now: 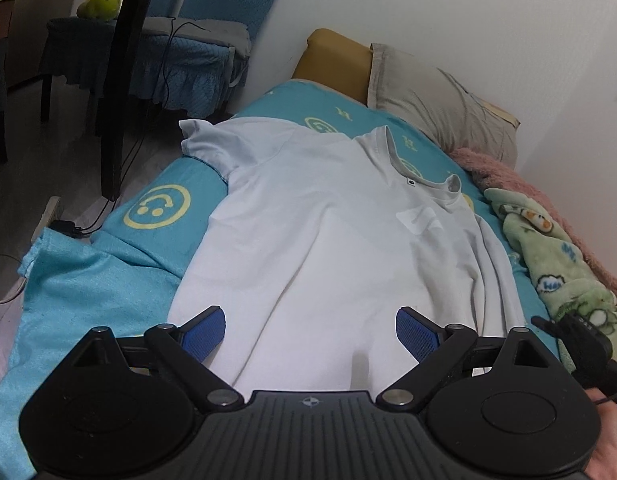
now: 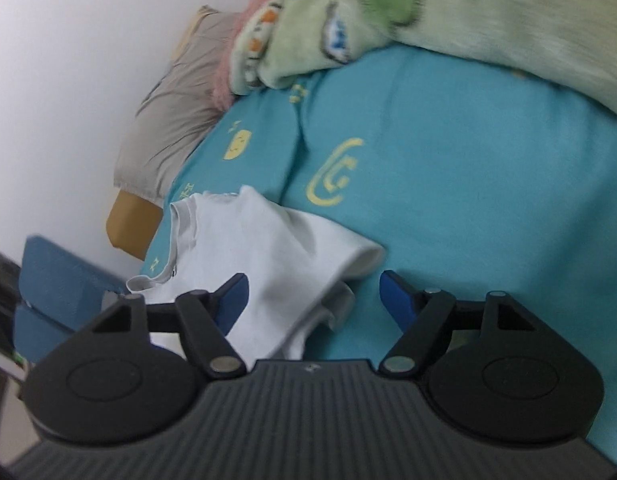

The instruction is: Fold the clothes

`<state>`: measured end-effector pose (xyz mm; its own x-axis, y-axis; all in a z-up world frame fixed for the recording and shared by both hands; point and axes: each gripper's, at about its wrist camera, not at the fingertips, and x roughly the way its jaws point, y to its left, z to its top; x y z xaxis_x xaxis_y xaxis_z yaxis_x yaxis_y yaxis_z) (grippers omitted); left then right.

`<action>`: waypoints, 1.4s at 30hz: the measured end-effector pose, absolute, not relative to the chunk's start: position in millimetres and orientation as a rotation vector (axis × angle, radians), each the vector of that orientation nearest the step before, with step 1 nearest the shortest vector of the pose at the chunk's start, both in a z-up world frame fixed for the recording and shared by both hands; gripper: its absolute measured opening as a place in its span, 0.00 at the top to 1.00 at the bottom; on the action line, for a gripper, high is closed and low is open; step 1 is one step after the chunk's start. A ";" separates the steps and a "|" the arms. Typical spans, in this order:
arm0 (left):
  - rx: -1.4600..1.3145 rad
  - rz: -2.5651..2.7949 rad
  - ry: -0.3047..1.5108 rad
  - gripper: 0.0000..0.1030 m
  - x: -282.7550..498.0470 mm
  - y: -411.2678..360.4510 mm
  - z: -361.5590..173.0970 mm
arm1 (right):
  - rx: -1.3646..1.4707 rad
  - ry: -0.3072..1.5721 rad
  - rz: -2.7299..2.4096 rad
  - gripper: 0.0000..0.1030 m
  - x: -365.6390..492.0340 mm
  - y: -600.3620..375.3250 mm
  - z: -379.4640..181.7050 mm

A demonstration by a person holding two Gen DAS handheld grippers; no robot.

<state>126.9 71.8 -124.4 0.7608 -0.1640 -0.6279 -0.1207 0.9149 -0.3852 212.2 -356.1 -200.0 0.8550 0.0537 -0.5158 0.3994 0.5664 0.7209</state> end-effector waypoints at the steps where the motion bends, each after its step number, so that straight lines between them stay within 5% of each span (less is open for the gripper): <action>1: -0.423 -0.027 0.713 0.09 127.8 71.0 -126.1 | 0.929 0.538 -0.213 0.47 221.4 -354.5 -199.4; 3: -0.426 -0.032 0.713 0.09 128.8 69.4 -129.5 | 0.866 0.566 -0.211 0.85 239.6 -351.1 -197.1; 4: -0.426 -0.032 0.712 0.09 128.6 69.7 -130.8 | 0.814 0.572 -0.215 0.89 247.7 -349.9 -191.5; 15: -0.325 -0.048 0.654 0.10 131.1 50.0 -127.7 | 0.398 0.385 -0.377 0.94 333.1 -424.1 -99.6; 22: -0.254 -0.063 0.693 0.10 141.1 32.3 -141.9 | 0.197 0.461 -0.461 0.94 394.8 -457.7 -130.3; 28: -0.232 -0.053 0.696 0.10 145.0 32.2 -143.9 | 0.256 0.552 -0.398 0.88 393.6 -449.1 -152.2; 29: -0.229 -0.056 0.691 0.10 144.1 32.4 -142.4 | 0.268 0.571 -0.381 0.76 389.6 -445.4 -151.7; 30: -0.227 -0.058 0.686 0.10 143.1 32.7 -140.8 | 0.273 0.572 -0.351 0.46 381.0 -439.3 -148.0; 32: -0.223 -0.064 0.675 0.10 141.0 33.3 -137.6 | 0.268 0.544 -0.310 0.18 357.8 -424.0 -136.9; 42: -0.237 -0.131 0.609 0.10 108.2 39.4 -106.2 | 0.282 0.523 -0.118 0.20 158.1 -337.6 -53.0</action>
<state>108.2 39.4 -106.2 0.8133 -0.1907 -0.5496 0.0517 0.9647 -0.2583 158.1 -337.6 -53.0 0.8606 -0.0396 -0.5077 0.1827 0.9546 0.2352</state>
